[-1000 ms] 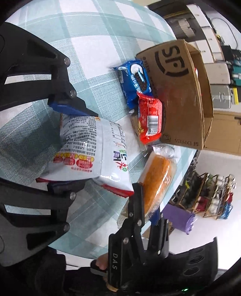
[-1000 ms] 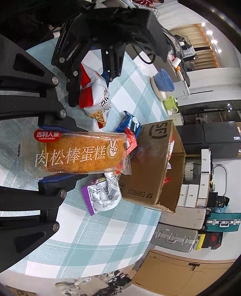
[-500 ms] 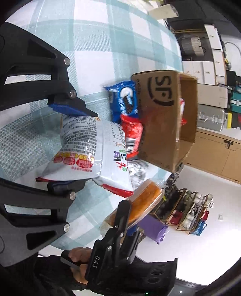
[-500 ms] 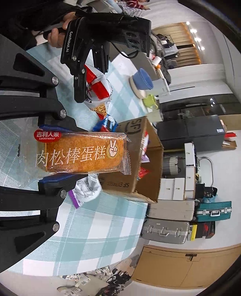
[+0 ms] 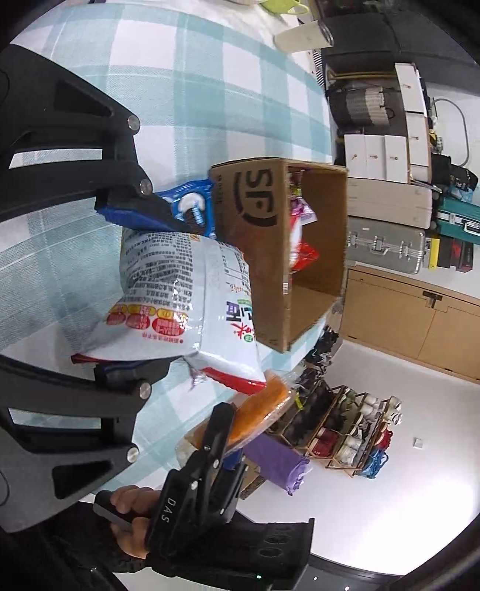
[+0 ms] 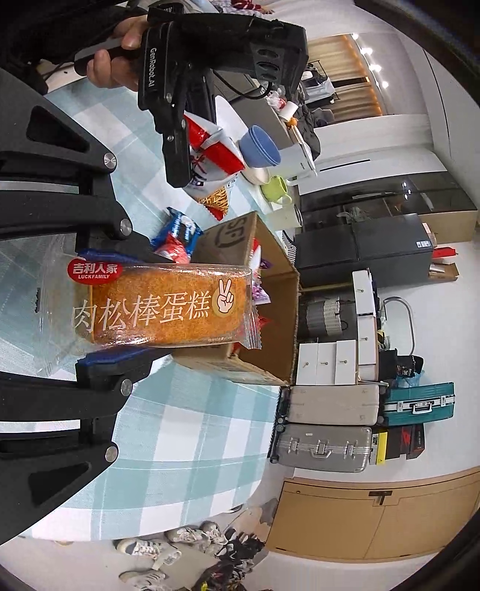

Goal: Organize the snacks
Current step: 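Carry the chip bag and bread loaf over the cardboard box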

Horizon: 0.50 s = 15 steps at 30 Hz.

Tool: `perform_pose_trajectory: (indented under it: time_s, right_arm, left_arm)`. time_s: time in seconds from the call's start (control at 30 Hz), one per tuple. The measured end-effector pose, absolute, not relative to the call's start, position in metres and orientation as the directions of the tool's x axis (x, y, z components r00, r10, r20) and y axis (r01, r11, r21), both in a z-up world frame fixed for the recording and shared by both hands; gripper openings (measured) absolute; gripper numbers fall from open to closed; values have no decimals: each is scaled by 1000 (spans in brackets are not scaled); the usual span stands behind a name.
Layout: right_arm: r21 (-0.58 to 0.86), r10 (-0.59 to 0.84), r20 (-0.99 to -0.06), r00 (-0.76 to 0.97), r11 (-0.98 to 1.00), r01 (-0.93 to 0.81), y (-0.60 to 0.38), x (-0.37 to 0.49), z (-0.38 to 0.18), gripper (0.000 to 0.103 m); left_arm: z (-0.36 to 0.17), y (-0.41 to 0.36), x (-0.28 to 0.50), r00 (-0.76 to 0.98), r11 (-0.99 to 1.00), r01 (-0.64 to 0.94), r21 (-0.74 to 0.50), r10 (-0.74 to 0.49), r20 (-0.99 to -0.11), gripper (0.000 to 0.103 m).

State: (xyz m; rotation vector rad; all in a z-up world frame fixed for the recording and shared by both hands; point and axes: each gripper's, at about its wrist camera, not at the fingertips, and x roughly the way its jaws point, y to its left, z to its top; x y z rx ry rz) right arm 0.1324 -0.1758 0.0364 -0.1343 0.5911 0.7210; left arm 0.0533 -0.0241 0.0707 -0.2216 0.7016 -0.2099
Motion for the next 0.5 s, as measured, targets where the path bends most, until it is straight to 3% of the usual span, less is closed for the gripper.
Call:
perform_pose_trajectory:
  time_s: [0.5]
  right_arm:
    - [79, 583, -525, 620, 759, -646, -154, 168, 68, 36]
  left_arm:
    - [111, -12, 97, 790, 958, 92, -271, -236, -565, 50]
